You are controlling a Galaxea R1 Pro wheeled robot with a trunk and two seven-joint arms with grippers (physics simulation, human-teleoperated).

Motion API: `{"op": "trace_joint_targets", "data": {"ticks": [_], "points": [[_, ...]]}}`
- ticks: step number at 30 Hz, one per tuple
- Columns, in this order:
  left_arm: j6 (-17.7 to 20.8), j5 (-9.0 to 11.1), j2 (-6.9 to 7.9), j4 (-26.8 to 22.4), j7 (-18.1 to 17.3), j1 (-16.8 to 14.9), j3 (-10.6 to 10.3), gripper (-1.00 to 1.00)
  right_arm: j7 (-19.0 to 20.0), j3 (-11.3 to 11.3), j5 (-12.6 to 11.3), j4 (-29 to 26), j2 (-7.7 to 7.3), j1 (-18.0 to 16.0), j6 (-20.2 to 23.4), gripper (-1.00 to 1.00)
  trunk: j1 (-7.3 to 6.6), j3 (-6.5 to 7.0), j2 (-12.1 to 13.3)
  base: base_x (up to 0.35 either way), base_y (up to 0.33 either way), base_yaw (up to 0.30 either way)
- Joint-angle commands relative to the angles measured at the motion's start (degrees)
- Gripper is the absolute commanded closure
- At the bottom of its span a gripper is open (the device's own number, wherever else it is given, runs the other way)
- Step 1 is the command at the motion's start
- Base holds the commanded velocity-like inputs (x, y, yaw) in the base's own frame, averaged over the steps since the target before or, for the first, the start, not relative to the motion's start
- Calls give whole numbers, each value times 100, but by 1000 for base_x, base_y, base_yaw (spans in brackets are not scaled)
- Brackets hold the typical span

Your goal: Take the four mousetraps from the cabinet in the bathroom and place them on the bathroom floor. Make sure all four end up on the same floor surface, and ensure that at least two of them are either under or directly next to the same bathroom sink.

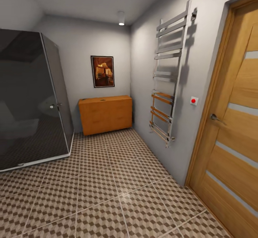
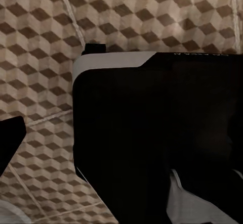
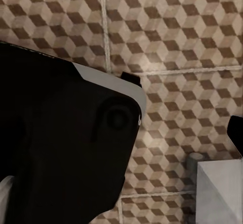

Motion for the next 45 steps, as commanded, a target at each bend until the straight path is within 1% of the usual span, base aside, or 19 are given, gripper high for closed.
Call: {"op": "trace_joint_targets", "data": {"ticks": [1, 3, 4, 7, 8, 9, 12, 16, 24, 43, 45], "points": [[212, 57, -2, -13, 24, -2, -49, -100, 6, -14, 26, 17, -1, -10, -22, -100, 2, -11, -10, 0, 0, 290], [574, 50, 0, -15, 21, -2, -51, -100, 6, -14, 26, 17, -1, -10, -21, -100, 2, -11, -10, 0, 0, 290], [938, 46, 1, -18, 14, -2, -53, -100, 7, -14, 26, 17, -1, -10, -21, -100, 2, -11, -10, 0, 0, 290], [1462, 40, 0, -22, 4, -2, -54, -100, 7, -14, 26, 17, -1, -10, -20, -100, 2, -11, -10, 0, 0, 290], [1782, 36, 1, -27, -3, -2, -54, -100, 9, -14, 26, 17, -1, -10, -20, -100, 2, -11, -10, 0, 0, 290], [2305, 29, 2, -38, -10, -2, -51, -100, 6, -14, 26, 17, -1, -10, -20, -100, 2, -11, -10, 0, 0, 290], [2544, 29, 5, -45, -13, -2, -50, -100, 7, -14, 26, 17, -1, -10, -20, -100, 2, -11, -10, 0, 0, 290], [2718, 35, 6, -50, -14, -2, -50, -100, 8, -14, 26, 17, -1, -10, -20, -100, 2, -11, -10, 0, 0, 290], [2795, 46, 11, -54, -23, -2, -31, -100, 7, -14, 26, 17, -1, -10, -20, -100, 2, -11, -10, 0, 0, 290], [2727, 49, 11, -62, -24, -2, -23, -100, 5, -14, 26, 17, -1, -10, -20, -100, 2, -11, -10, 0, 0, 290], [2643, 48, 16, -71, -24, -2, -21, -100, 5, -14, 26, 17, -1, -10, -20, -100, 2, -11, -10, 0, 0, 290]]}}
